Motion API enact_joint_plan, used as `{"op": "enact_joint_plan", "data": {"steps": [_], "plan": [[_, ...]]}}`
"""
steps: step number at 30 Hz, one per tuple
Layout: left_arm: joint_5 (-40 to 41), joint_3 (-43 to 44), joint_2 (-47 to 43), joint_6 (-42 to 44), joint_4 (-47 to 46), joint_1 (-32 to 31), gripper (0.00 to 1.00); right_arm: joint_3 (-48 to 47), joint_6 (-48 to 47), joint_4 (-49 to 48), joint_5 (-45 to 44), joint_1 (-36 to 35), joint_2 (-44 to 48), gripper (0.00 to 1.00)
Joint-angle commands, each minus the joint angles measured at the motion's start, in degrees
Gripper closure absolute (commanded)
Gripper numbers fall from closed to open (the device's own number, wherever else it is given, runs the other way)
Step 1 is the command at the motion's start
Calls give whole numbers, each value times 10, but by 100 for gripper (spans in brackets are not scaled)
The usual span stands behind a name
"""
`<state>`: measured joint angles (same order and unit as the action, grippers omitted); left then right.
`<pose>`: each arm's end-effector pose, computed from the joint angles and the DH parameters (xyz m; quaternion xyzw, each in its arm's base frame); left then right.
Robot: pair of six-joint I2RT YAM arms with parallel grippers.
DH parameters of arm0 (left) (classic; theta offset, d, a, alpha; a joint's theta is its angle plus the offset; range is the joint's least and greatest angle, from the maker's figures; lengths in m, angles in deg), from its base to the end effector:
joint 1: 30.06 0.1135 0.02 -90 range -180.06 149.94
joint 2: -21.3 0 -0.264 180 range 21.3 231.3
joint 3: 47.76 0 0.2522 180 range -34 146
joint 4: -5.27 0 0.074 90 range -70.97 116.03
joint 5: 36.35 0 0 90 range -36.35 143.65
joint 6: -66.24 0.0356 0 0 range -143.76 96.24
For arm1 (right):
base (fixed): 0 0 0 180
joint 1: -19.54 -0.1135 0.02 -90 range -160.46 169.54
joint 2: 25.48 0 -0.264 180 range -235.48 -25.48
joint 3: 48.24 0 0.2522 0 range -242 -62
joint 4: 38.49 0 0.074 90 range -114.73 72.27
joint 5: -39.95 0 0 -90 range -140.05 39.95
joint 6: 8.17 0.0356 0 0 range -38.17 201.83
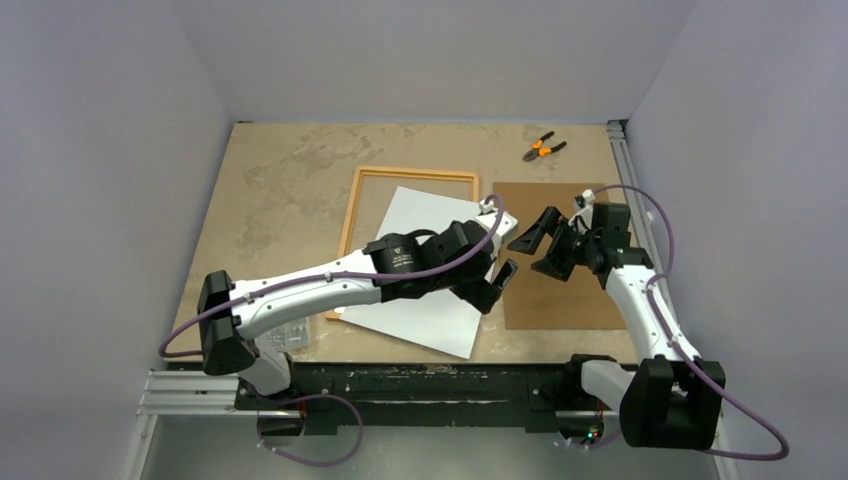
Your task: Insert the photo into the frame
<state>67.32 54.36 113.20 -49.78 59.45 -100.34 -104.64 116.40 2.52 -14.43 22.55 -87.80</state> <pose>0.1277 -0.3315 0.3467 0.3011 0.8640 -0.2161 0.3406 0.2193 0.0092 0.2461 0.1790 0.8746 0.3688 0.2589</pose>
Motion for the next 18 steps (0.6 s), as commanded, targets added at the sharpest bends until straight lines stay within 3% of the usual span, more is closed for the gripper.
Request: {"op": "enact_joint_plan", "data": {"steps": [1,12,18], "plan": [[-71,-33,-57,-20,-69,24,11,26,-12,-26,-11,-2,-9,9],[-255,-272,-160,-103,-209,193,13,122,68,-171,27,-26,-35,16],[-319,-416,-226,-140,-257,296,14,168,124,-294,29,-87,-85,20]]}}
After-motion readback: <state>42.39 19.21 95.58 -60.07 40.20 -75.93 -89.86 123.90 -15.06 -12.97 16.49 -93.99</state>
